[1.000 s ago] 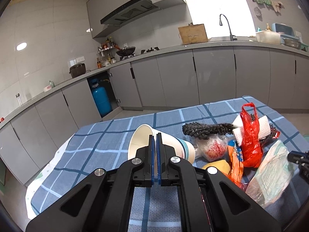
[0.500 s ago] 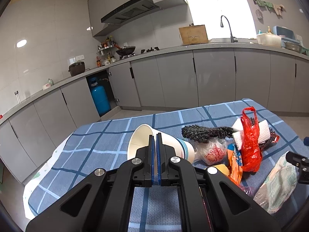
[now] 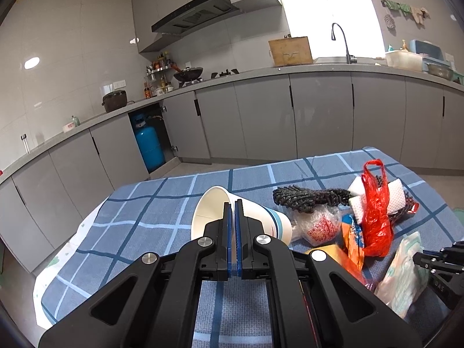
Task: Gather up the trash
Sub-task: 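Carry cup and bag to the green bucket and open both grippers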
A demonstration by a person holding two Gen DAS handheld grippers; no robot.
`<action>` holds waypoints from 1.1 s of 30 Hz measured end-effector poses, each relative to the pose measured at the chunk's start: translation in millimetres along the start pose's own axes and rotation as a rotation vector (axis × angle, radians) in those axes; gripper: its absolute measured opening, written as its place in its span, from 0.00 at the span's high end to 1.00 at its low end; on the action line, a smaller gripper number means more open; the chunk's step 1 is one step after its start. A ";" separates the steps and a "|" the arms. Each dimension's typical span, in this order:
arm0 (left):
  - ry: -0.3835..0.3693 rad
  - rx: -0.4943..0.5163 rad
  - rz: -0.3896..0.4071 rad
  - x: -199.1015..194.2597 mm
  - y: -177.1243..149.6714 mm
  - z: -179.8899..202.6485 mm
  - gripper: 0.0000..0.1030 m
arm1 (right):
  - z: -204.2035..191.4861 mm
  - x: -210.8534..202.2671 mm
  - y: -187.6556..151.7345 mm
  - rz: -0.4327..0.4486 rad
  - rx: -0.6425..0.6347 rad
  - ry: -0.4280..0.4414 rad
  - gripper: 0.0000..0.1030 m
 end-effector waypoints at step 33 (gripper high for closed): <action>-0.571 0.228 0.177 -112.9 61.9 340.3 0.97 | 321.1 -172.8 -45.7 0.274 0.348 -0.495 0.96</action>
Point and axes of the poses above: each gripper's, at about its wrist camera, not at the fingertips, and x roughly the way its jaws point, z to its right, y to its top, the point moved 10 cm from there along x, roughly the way its jaws point, and after that the axes turned 6 degrees about y, right-handed, at the moved point
